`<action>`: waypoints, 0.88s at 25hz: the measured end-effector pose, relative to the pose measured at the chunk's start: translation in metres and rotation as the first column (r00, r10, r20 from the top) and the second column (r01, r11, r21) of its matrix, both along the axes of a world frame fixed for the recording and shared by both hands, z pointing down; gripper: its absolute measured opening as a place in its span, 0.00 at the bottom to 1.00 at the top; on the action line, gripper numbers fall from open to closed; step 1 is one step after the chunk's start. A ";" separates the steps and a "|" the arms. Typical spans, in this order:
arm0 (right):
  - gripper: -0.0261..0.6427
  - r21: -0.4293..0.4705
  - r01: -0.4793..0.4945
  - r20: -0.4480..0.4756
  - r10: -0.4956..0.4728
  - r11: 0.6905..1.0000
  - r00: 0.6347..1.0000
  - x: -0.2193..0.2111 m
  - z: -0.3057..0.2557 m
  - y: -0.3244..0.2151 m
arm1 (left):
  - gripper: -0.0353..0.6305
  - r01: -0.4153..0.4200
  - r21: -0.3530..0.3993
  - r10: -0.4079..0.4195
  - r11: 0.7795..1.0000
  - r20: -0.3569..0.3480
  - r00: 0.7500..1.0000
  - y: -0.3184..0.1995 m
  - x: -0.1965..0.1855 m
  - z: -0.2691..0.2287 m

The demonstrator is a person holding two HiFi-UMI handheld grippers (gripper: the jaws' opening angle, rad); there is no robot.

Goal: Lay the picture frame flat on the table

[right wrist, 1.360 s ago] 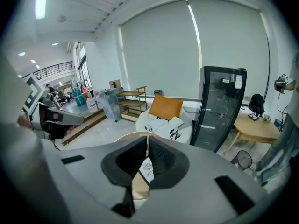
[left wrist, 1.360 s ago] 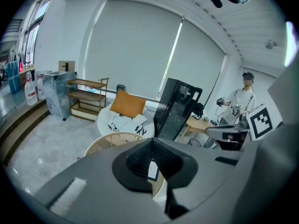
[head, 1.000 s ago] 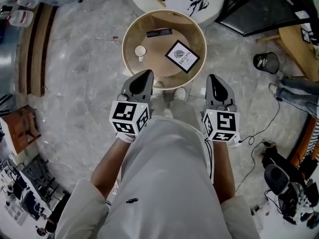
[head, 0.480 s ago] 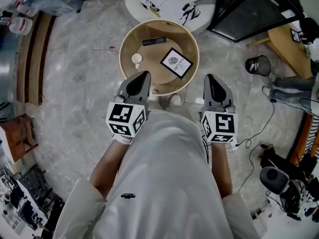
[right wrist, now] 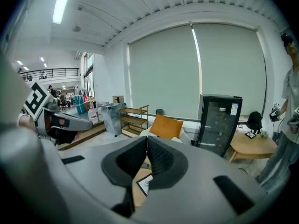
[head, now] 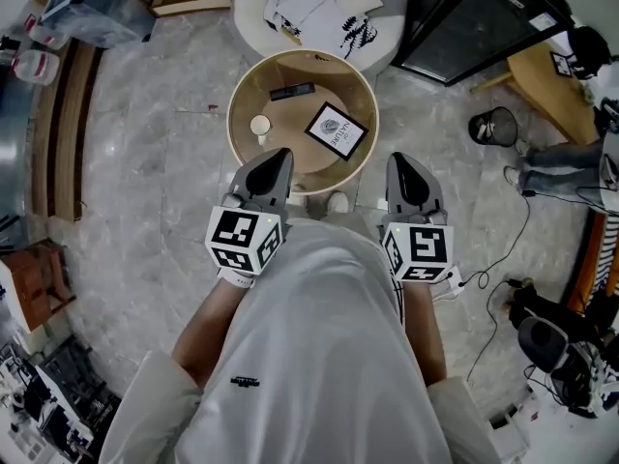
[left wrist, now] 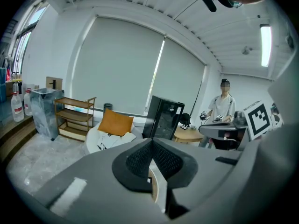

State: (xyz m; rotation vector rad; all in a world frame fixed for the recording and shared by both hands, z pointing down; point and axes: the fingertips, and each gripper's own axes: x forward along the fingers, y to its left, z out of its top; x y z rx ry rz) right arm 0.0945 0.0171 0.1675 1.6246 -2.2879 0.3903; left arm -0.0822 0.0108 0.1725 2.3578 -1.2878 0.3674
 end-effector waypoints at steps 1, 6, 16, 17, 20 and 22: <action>0.05 -0.001 -0.005 0.004 0.005 1.000 1.000 0.001 0.000 0.000 | 0.06 -0.003 0.002 0.003 1.000 0.001 1.000 0.000 0.000 0.000; 0.05 -0.003 -0.012 -0.006 0.012 1.000 1.000 0.004 0.001 0.004 | 0.06 -0.012 0.002 0.012 1.000 0.004 1.000 0.002 0.000 -0.001; 0.05 0.002 -0.032 -0.022 0.032 0.999 0.999 0.004 0.001 0.009 | 0.06 -0.028 0.001 0.028 1.000 -0.001 1.000 0.004 -0.003 0.000; 0.05 0.003 -0.035 -0.023 0.035 0.999 0.999 0.004 0.000 0.010 | 0.06 -0.029 0.003 0.029 1.000 -0.003 1.000 0.004 -0.004 -0.001; 0.05 0.007 -0.044 -0.027 0.044 0.999 0.999 -0.002 -0.001 0.012 | 0.06 -0.035 0.006 0.035 0.999 -0.008 0.999 0.006 -0.011 -0.002; 0.05 0.008 -0.047 -0.028 0.048 0.999 0.998 -0.006 -0.002 0.011 | 0.06 -0.037 0.008 0.037 0.999 -0.009 0.999 0.005 -0.014 -0.003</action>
